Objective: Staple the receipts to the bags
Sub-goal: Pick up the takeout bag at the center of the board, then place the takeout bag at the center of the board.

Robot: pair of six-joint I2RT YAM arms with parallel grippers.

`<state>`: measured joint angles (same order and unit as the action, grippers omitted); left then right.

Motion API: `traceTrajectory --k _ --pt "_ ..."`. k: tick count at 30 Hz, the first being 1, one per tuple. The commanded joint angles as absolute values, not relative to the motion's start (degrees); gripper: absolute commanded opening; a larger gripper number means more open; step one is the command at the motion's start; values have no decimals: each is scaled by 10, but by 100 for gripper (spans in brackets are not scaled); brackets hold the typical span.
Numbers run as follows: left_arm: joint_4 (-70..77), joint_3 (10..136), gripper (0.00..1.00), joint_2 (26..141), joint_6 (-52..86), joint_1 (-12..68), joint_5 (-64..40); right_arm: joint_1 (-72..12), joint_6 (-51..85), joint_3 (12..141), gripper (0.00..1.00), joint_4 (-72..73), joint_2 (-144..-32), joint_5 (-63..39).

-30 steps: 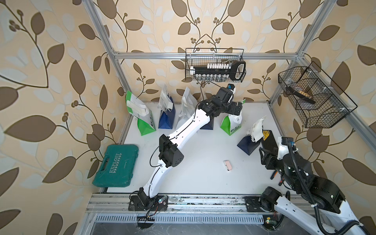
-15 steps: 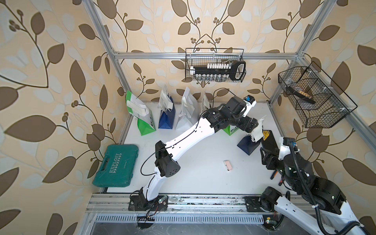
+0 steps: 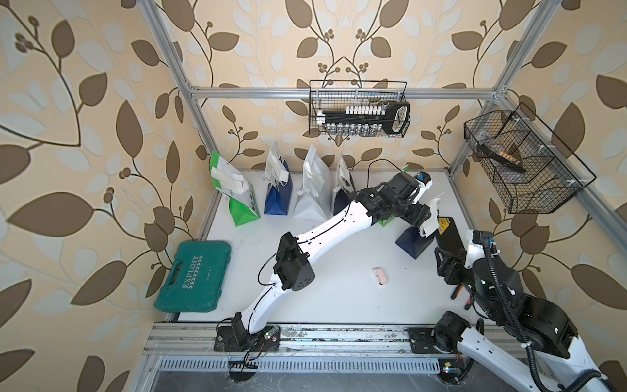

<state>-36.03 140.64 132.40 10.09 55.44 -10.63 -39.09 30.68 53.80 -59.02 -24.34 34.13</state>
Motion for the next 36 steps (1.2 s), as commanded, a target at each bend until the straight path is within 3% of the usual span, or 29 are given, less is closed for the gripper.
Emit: traceTrajectory --k 1,5,7,9,17,25,31,36 --pt "-313 1431 47 1323 103 553 -117 -390 314 547 73 -603 -238 353" --pt "-292 1401 22 1304 91 553 -112 -390 317 545 73 -605 -239 352" --pt "-261 1347 15 1265 84 554 -110 -390 318 544 73 -605 -239 355" --pt "-221 1285 0 1225 82 556 -106 -390 318 541 73 -603 -239 356" --pt "-178 1131 0 1059 65 581 -61 -390 319 530 73 -588 -235 353" --pt "-300 1002 0 890 51 579 54 -390 315 510 74 -557 -236 339" --pt "-303 832 0 749 55 489 56 -390 305 480 74 -495 -263 322" --pt "-275 745 0 711 49 444 49 -390 298 464 75 -432 -322 319"
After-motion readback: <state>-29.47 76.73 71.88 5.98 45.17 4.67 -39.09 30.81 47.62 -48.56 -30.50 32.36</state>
